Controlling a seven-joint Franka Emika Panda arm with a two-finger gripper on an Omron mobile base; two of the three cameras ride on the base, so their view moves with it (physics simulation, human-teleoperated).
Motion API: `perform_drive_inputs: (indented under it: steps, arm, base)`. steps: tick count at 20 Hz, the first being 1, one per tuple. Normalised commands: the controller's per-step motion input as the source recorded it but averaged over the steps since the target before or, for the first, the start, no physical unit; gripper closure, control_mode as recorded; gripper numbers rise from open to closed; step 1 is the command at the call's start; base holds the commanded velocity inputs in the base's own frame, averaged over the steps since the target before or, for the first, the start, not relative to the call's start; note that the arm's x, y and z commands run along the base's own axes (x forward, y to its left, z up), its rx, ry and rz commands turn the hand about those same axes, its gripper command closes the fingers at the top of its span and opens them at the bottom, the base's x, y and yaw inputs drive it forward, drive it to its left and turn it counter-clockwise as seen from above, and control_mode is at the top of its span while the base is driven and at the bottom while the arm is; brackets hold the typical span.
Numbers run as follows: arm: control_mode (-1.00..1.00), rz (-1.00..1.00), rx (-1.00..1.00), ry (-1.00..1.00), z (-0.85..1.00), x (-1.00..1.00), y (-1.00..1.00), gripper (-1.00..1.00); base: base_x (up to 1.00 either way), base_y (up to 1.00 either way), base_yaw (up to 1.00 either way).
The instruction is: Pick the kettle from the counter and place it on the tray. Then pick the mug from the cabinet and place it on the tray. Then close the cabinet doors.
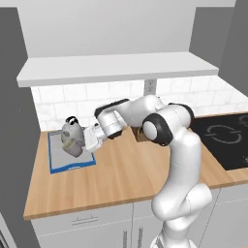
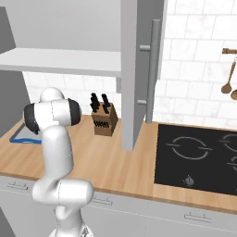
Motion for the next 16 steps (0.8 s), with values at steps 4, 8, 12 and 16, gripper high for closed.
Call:
perform_drive_inputs:
  steps: [4, 8, 12, 16]
  arm:
    - [-1.0, 0.0, 0.0, -0.03, -0.53, -0.05, -0.39, 1.0]
    - [-1.0, 0.0, 0.0, -0.01, -0.51, -0.01, -0.4, 1.0]
    - [-1.0, 0.0, 0.0, -0.03, -0.33, 0.0, -0.19, 1.0]
    - [-1.0, 0.0, 0.0, -0.03, -0.15, 0.0, -0.04, -1.0]
  base:
    - [0.0, 0.0, 0.0]
    - [0.0, 0.0, 0.0]
    - [0.0, 0.0, 0.0]
    - [0.0, 0.0, 0.0]
